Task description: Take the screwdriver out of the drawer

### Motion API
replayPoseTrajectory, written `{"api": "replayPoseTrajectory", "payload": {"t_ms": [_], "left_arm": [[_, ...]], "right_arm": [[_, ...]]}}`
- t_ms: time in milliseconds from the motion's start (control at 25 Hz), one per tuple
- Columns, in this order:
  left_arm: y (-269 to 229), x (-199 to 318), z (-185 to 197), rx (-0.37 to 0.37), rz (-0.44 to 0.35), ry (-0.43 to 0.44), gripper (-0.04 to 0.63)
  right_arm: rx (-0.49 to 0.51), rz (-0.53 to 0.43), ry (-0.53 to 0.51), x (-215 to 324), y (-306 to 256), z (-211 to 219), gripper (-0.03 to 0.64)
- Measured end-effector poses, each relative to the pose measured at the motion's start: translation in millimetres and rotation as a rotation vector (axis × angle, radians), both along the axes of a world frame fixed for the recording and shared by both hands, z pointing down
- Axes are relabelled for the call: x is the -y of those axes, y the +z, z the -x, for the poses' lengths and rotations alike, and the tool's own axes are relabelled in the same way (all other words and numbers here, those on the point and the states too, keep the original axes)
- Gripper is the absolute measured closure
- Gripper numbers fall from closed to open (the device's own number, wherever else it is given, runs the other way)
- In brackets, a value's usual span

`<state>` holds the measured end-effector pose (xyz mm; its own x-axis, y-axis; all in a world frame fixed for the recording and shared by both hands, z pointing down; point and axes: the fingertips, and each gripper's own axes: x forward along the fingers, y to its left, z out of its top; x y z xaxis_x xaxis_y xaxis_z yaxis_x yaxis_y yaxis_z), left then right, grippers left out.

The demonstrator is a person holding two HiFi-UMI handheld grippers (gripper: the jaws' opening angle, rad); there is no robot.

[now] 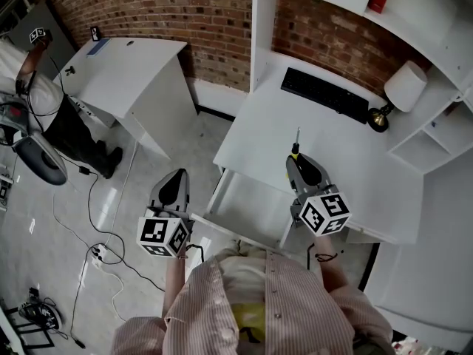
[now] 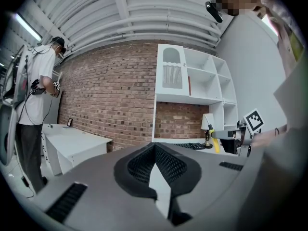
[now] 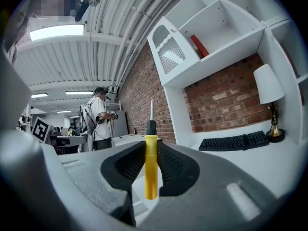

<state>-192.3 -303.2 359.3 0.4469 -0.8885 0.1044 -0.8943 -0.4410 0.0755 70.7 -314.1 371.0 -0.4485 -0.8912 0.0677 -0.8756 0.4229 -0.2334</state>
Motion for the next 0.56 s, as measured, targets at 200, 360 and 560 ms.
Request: {"api": "replayPoseTrajectory", "payload": {"t_ms": [200, 360, 560], "left_arm": [[0.1, 1.0, -0.8, -0.003, 0.0, 0.0, 0.597], [1.7, 1.5, -1.0, -0.002, 0.004, 0.0, 0.597], [0.7, 4.5, -1.3, 0.003, 0.006, -0.001, 0.597]], "right_arm": [[-0.006, 0.008, 0.007, 0.4, 5.2, -2.8, 0.537], [-0.011, 0.008, 0.006, 1.0, 6.4, -2.9, 0.537], [-0.014, 0.006, 0.007, 5.0, 4.7, -3.0, 0.537]]}}
